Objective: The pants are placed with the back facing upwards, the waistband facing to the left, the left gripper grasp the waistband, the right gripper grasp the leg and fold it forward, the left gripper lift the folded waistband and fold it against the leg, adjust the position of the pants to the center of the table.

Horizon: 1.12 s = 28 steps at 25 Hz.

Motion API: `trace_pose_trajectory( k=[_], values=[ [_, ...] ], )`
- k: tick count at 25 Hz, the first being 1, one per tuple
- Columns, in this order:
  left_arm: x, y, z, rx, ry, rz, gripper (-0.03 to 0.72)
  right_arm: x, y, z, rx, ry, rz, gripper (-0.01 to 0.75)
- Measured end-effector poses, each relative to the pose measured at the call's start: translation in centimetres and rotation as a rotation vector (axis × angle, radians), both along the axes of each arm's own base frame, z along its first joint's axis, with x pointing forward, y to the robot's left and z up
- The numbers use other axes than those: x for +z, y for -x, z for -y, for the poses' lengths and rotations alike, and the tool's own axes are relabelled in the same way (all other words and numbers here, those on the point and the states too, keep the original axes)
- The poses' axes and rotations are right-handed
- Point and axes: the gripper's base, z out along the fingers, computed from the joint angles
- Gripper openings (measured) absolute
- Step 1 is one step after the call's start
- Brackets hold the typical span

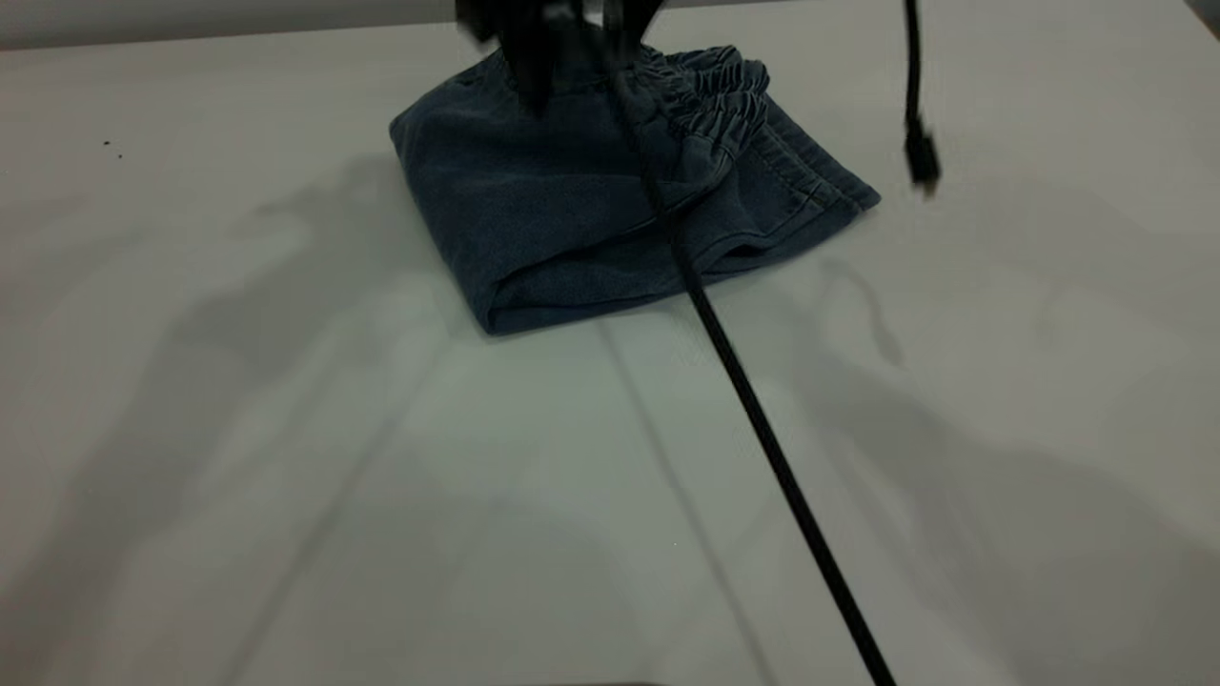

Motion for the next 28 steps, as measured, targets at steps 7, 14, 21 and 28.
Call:
trace_pose_trajectory(
  k=[7, 14, 21, 28],
  values=[
    [-0.1, 0.1, 0.0, -0.006, -0.005, -0.018, 0.590, -5.6, -0.3, 0.5, -0.073, 0.078, -0.046, 0.486],
    [-0.2, 0.2, 0.0, -0.007, -0.007, -0.024, 0.590, -6.2, 1.3, 1.2, -0.240, 0.092, -0.272, 0.472],
    [-0.2, 0.2, 0.0, -0.010, -0.008, -0.030, 0.590, -6.0, 2.4, -0.5, -0.397, -0.116, -0.459, 0.471],
    [-0.2, 0.3, 0.0, -0.014, -0.013, -0.035, 0.590, -3.2, 1.3, -0.7, -0.334, -0.074, -0.390, 0.470]
  ],
)
